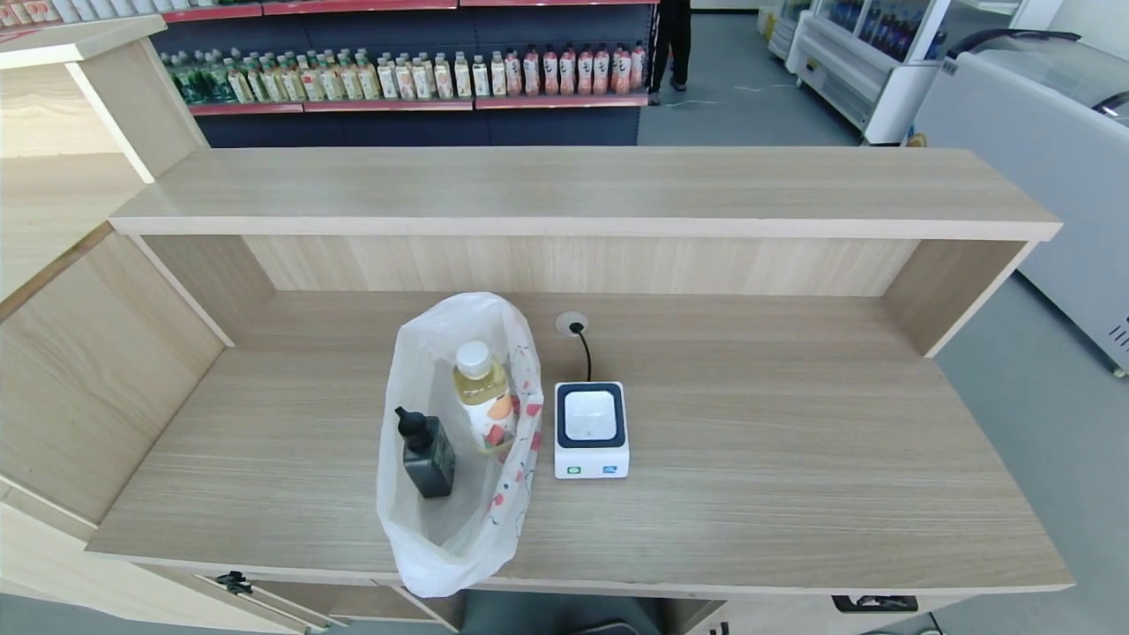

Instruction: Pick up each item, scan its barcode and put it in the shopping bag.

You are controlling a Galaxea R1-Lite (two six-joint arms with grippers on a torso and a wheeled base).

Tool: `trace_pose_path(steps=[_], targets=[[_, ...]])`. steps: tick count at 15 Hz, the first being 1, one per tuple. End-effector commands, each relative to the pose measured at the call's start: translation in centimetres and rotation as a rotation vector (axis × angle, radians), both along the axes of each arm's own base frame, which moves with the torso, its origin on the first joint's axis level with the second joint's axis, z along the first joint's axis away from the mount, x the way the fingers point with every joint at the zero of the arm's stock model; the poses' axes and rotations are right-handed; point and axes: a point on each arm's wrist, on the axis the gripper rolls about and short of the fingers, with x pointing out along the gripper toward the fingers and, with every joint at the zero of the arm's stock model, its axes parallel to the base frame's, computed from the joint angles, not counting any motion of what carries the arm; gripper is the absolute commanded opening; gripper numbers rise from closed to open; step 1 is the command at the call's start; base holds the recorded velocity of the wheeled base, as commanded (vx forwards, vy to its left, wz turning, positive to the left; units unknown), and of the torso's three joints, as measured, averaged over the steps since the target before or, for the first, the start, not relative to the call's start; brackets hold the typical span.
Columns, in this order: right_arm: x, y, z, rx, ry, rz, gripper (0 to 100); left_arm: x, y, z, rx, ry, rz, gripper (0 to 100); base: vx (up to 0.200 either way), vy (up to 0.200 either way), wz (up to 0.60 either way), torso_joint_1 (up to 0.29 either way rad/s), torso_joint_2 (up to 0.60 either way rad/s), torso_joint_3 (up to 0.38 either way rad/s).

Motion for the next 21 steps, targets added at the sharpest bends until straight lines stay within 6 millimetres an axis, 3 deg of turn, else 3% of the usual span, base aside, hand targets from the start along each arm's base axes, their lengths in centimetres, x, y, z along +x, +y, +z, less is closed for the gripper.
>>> trace_pose_path(steps=[1, 2, 3, 21], targets=[[0.01, 0.0, 0.01, 0.0, 0.002, -0.001, 100, 0.0, 0.0, -0.01, 0.002, 0.0, 0.0, 100, 0.2, 0.0, 0.0, 0.002, 0.0, 0.002], [0.01, 0.0, 0.01, 0.0, 0.002, -0.001, 100, 0.02, 0.0, 0.0, 0.001, 0.003, -0.002, 100, 0.2, 0.0, 0.0, -0.002, 0.0, 0.002], [0.01, 0.01, 0.01, -0.003, 0.002, -0.003, 0, 0.01, 0.0, -0.01, 0.001, 0.002, -0.002, 100, 0.2, 0.0, 0.0, 0.002, 0.0, 0.002], [0.03, 0.01, 0.01, 0.011, 0.002, -0.003, 0, 0.0, 0.0, -0.01, -0.002, 0.0, 0.001, 100, 0.0, 0.0, 0.0, 0.0, 0.0, 0.0]])
